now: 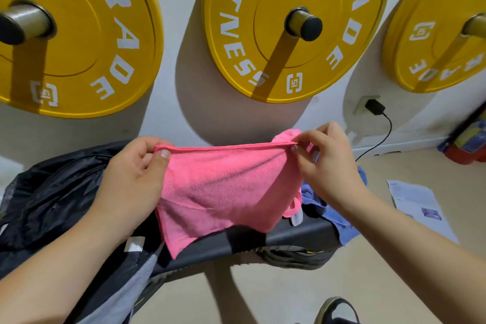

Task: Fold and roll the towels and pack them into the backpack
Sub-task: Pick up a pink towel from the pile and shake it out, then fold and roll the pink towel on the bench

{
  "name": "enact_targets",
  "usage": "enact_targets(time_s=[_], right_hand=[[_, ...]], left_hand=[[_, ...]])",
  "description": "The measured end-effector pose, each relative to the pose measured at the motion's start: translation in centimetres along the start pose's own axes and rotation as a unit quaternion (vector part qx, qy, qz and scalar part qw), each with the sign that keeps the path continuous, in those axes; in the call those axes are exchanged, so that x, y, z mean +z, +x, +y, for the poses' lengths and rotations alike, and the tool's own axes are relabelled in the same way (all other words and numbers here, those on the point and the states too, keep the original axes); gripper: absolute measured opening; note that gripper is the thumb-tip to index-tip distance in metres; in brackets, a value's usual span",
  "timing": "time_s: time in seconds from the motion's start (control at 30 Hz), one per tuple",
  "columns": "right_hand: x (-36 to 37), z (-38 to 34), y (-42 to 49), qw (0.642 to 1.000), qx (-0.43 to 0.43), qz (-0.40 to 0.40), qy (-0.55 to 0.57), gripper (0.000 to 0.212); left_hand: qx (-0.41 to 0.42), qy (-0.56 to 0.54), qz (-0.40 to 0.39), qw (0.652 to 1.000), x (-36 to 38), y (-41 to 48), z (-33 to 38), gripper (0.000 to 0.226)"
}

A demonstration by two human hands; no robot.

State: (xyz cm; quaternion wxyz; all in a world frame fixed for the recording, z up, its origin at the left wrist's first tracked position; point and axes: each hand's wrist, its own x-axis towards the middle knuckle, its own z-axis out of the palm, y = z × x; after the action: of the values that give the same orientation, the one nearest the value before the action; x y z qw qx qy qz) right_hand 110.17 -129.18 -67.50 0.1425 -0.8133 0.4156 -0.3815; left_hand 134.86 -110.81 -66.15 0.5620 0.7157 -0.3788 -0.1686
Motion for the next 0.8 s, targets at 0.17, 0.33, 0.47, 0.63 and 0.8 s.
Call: enact_targets(time_s=[0.17,0.33,0.47,0.63,0.8], right_hand=[[-0.5,0.6,-0.4,0.994,0.023,-0.103,0.035,0.008],[-1.2,0.6,-1.1,0.923,0.163,-0.16,0.311,0.008],[-2.7,0.4,-0.3,0.928,0.154,-0.15,0.303,0.012],[-3.2,0.5,-0.2,0.935,0.187,-0.162,0.254,0.012],[-2.9,1.1,0.4,0.873,0.267,-0.105,0.394,0.025]], left_hand=[[0.004,0.0,0.022,1.0,-0.3,-0.1,0.1,0.015],[-0.004,0.001,0.038,0.999,-0.6,0.0,-0.4,0.019],[-0.007,-0.019,0.051,0.998,-0.9,0.1,0.2,0.016],[-0.017,-0.007,0.039,0.999,-1.3,0.4,-0.3,0.014],[-0.075,-0.056,-0.015,0.996,-1.3,0.7,-0.8,0.015]])
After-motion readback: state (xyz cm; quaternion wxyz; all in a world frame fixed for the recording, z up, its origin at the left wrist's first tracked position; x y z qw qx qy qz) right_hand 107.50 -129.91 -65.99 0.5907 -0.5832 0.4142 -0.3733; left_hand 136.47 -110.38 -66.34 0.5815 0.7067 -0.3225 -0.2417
